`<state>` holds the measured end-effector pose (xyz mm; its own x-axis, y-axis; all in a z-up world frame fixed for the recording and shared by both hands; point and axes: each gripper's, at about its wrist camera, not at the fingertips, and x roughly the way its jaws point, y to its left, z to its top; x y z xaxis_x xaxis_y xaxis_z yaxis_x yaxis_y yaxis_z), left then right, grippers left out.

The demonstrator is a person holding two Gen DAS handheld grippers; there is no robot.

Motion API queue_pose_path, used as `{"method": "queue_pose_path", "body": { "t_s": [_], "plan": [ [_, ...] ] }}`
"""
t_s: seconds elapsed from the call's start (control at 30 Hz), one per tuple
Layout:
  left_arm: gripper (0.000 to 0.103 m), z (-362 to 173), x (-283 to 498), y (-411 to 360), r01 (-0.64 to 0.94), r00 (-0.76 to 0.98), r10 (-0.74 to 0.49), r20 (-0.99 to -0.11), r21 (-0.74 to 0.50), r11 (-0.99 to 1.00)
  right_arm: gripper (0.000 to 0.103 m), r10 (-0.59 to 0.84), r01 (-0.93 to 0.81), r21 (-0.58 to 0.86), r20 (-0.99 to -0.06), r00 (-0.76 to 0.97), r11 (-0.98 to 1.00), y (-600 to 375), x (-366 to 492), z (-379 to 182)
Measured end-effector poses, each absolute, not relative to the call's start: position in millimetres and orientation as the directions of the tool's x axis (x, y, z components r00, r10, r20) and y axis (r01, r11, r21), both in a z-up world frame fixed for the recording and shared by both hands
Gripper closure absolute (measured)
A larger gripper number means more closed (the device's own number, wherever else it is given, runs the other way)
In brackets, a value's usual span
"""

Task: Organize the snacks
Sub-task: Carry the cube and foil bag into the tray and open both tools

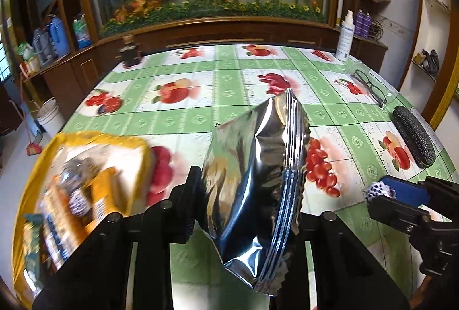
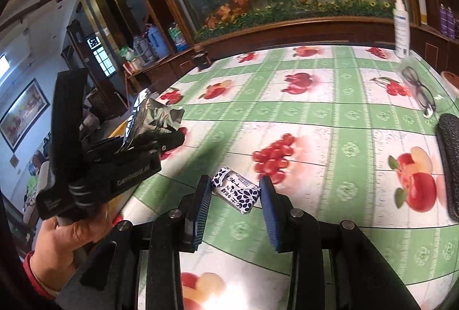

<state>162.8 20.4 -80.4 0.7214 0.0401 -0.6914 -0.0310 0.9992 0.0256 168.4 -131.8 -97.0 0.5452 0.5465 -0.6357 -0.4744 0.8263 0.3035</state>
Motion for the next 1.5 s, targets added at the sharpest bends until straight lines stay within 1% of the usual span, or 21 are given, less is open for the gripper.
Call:
{"method": "queue_pose_path", "body": {
  "t_s": [0.17, 0.43, 0.73, 1.03, 1.3, 1.5],
  "plan": [
    [0.077, -71.0, 130.4, 53.7, -0.112, 0.738, 0.102, -0.667, 0.028, 0.993, 0.068, 0.579, -0.528, 0.297, -0.63, 0.517, 0.796, -96.1, 158.0, -90.4],
    [0.076, -67.7, 90.6, 115.3, -0.254, 0.729, 0.203, -0.654, 0.018, 0.967, 0.068, 0.645, -0.632, 0.293, -0.621, 0.445, 0.717, -24.1, 148.9, -80.1],
    [0.076, -72.6, 55.0, 176.8, -0.356, 0.705, 0.254, -0.662, -0.021, 0.934, 0.068, 0.691, -0.7, 0.295, -0.614, 0.383, 0.65, 49.5, 154.8, -76.2],
    [0.076, -77.5, 50.9, 189.9, -0.376, 0.691, 0.27, -0.67, -0.015, 0.927, 0.068, 0.687, -0.704, 0.295, -0.625, 0.369, 0.646, 94.0, 179.1, -87.6],
    [0.076, -84.2, 61.5, 193.2, -0.38, 0.672, 0.269, -0.69, -0.009, 0.925, 0.068, 0.666, -0.682, 0.296, -0.646, 0.373, 0.669, 115.2, 213.5, -99.0],
    [0.076, -86.2, 63.7, 197.9, -0.386, 0.665, 0.278, -0.693, -0.001, 0.922, 0.068, 0.662, -0.684, 0.294, -0.655, 0.365, 0.667, 124.8, 222.7, -103.3]
  ]
}}
